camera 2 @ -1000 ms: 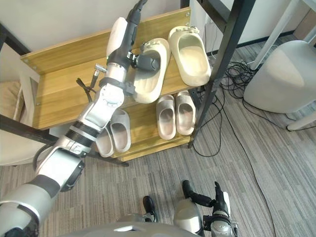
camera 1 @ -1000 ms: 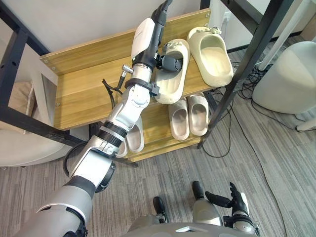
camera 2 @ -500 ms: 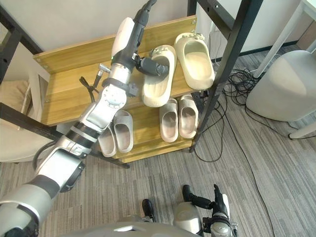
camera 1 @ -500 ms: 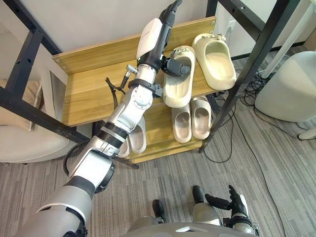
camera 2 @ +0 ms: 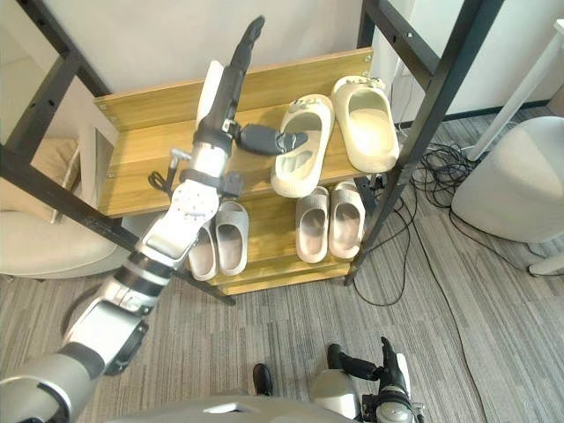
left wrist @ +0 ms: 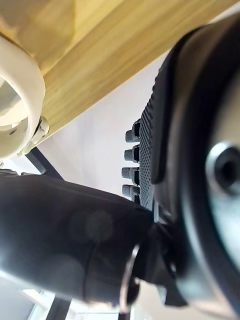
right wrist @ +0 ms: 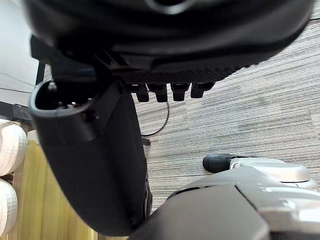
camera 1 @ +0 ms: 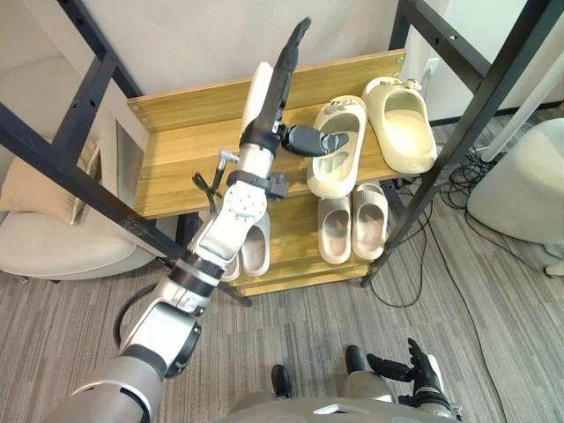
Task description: Organize the slippers on the shoe rack
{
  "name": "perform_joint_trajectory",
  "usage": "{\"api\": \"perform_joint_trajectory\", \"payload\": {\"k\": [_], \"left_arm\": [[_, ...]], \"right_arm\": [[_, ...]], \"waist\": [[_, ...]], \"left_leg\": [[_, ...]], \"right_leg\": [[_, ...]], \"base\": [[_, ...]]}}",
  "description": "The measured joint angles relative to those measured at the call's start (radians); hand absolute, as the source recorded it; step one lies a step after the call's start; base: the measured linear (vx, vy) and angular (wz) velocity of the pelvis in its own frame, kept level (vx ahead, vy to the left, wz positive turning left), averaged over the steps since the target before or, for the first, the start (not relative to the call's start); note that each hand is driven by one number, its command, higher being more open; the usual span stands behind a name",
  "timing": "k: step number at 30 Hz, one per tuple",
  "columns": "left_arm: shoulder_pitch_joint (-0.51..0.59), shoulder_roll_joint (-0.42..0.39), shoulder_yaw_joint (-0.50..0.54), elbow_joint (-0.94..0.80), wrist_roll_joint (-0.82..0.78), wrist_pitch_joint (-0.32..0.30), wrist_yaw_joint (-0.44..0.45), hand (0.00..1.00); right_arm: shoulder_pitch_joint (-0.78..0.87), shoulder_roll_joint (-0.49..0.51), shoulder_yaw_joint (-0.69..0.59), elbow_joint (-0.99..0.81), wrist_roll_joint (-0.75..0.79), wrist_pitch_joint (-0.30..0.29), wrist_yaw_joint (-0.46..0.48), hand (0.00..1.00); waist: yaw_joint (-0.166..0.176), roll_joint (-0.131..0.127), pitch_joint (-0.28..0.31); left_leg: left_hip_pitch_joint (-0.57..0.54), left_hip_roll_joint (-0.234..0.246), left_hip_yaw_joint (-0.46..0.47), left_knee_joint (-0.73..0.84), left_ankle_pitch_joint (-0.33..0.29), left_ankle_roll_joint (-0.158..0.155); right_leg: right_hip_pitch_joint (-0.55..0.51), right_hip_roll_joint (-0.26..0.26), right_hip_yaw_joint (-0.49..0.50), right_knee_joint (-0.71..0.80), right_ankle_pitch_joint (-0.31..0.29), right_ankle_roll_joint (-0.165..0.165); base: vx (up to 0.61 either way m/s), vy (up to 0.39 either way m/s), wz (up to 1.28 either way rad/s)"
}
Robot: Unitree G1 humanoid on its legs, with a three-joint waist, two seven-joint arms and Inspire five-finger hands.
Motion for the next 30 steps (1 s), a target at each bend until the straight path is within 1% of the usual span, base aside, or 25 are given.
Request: {"api": "perform_joint_trajectory", "payload": {"k": [2, 4, 5, 6, 7, 11, 18, 20, 23, 30], "left_arm": [[0.087, -0.023, 0.004, -0.041, -0.045, -0.002, 0.001, 1.0], [0.209, -0.055, 0.003, -0.082, -0.135, -0.013, 0.0, 1.0], [0.228, -0.059, 0.003, -0.086, -0.151, -0.014, 0.0, 1.0], [0.269, -0.067, 0.003, -0.09, -0.189, -0.014, -0.002, 1.0], [0.298, -0.075, 0.002, -0.099, -0.225, -0.032, -0.005, 1.0], [0.344, -0.086, -0.001, -0.146, -0.329, -0.05, -0.02, 1.0], [0.371, -0.105, -0.019, -0.15, -0.386, -0.057, -0.034, 1.0], [0.371, -0.106, -0.045, -0.15, -0.413, -0.057, -0.037, 1.0], [0.373, -0.107, -0.08, -0.151, -0.468, -0.058, -0.052, 1.0], [0.372, -0.132, -0.174, -0.153, -0.529, -0.056, -0.068, 1.0]], "right_arm": [[0.0, -0.004, 0.007, 0.003, -0.002, 0.003, 0.0, 1.0], [-0.001, -0.006, 0.01, 0.01, -0.008, 0.006, 0.0, 1.0], [-0.001, -0.007, 0.012, 0.01, -0.009, 0.006, 0.0, 1.0], [-0.001, -0.009, 0.018, 0.012, -0.009, 0.007, 0.0, 1.0], [0.0, -0.01, 0.025, 0.014, -0.011, 0.008, 0.0, 1.0], [-0.001, -0.014, 0.055, 0.016, -0.022, 0.009, -0.001, 1.0], [0.0, -0.013, 0.071, 0.018, -0.039, 0.011, -0.004, 1.0], [0.002, -0.014, 0.079, 0.02, -0.04, 0.013, -0.005, 1.0], [0.0, -0.013, 0.081, 0.029, -0.039, 0.017, -0.005, 1.0], [-0.002, -0.014, 0.086, 0.038, -0.039, 0.022, -0.007, 1.0]], "waist": [[0.015, 0.0, 0.0], [0.036, -0.002, -0.001], [0.038, -0.002, -0.001], [0.044, -0.004, -0.002], [0.052, -0.008, -0.004], [0.062, -0.024, -0.015], [0.068, -0.036, -0.026], [0.077, -0.041, -0.033], [0.081, -0.045, -0.041], [0.08, -0.045, -0.052]], "left_leg": [[0.0, 0.003, -0.012, -0.003, 0.003, -0.005], [0.0, 0.008, -0.015, -0.007, 0.006, -0.009], [0.0, 0.008, -0.016, -0.008, 0.007, -0.01], [0.0, 0.01, -0.017, -0.009, 0.008, -0.011], [0.0, 0.013, -0.017, -0.009, 0.008, -0.011], [0.0, 0.017, -0.018, -0.01, 0.008, -0.012], [0.0, 0.02, -0.03, -0.01, 0.009, -0.013], [0.001, 0.022, -0.033, -0.01, 0.01, -0.014], [0.001, 0.023, -0.036, -0.01, 0.011, -0.015], [0.001, 0.025, -0.035, -0.011, 0.011, -0.016]], "right_leg": [[0.003, 0.002, -0.012, 0.0, -0.003, -0.003], [0.003, 0.007, -0.017, 0.0, -0.004, -0.006], [0.003, 0.008, -0.017, 0.0, -0.004, -0.006], [0.003, 0.01, -0.018, 0.0, -0.005, -0.006], [0.003, 0.012, -0.018, 0.0, -0.005, -0.007], [0.004, 0.016, -0.021, -0.001, -0.006, -0.008], [0.013, 0.015, -0.035, -0.001, -0.006, -0.008], [0.014, 0.016, -0.038, -0.001, -0.007, -0.01], [0.014, 0.017, -0.04, -0.004, -0.008, -0.01], [0.014, 0.019, -0.04, -0.004, -0.008, -0.01]], "base": [[-0.02, -0.006, 0.15], [-0.02, -0.005, 0.07], [-0.01, -0.004, 0.03], [0.0, 0.0, 0.0], [0.0, 0.0, 0.0], [0.0, 0.0, 0.0], [0.0, 0.006, 0.05], [-0.01, 0.007, 0.05], [0.0, 0.0, 0.0], [0.0, 0.0, 0.0]]}}
